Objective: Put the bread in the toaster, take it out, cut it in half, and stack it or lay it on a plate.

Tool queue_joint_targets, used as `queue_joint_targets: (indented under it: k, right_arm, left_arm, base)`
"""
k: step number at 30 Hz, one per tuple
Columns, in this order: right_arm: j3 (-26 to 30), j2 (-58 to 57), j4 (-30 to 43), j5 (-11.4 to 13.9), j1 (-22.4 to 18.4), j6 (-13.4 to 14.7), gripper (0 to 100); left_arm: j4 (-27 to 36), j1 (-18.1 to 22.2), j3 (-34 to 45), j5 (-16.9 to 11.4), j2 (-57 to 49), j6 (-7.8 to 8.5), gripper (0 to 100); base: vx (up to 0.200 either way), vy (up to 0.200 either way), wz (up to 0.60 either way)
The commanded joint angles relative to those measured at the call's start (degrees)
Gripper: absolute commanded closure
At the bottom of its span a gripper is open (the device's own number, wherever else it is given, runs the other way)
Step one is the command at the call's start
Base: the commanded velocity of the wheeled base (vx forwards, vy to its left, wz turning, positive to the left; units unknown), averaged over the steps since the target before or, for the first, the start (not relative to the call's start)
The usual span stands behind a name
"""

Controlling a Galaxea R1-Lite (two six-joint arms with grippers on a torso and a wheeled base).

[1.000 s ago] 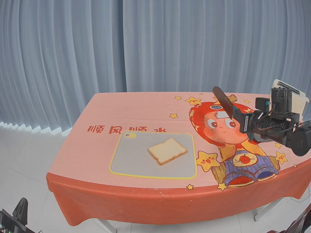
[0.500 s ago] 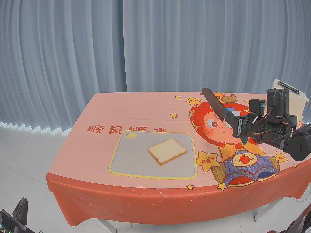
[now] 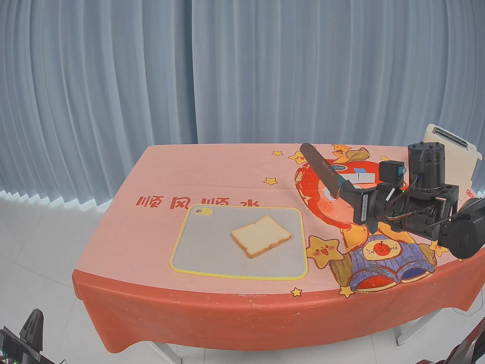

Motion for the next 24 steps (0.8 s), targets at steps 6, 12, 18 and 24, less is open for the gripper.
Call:
queue_joint_targets:
  k: [6, 12, 18, 24]
  right_arm:
    - [0.2, -0.1, 0.0, 0.0, 0.8, 0.0, 100]
    - [0.2, -0.1, -0.1, 0.0, 1.4, 0.0, 100]
    - [0.3, -0.1, -0.1, 0.1, 3.0, 0.0, 100]
    - [-0.1, 0.4, 0.0, 0.2, 3.1, -0.1, 100]
  left_arm:
    - [-0.1, 0.0, 1.0, 0.0, 0.1, -0.02, 100]
    - [-0.1, 0.0, 1.0, 0.0, 0.0, -0.02, 100]
    - [-0.1, 0.0, 1.0, 0.0, 0.1, -0.02, 100]
    - [-0.1, 0.0, 1.0, 0.0, 0.1, -0.02, 100]
  base:
    - [0.000, 0.000, 0.00]
    - [0.000, 0.000, 0.00]
    - [0.000, 0.000, 0.00]
    - [0.000, 0.000, 0.00]
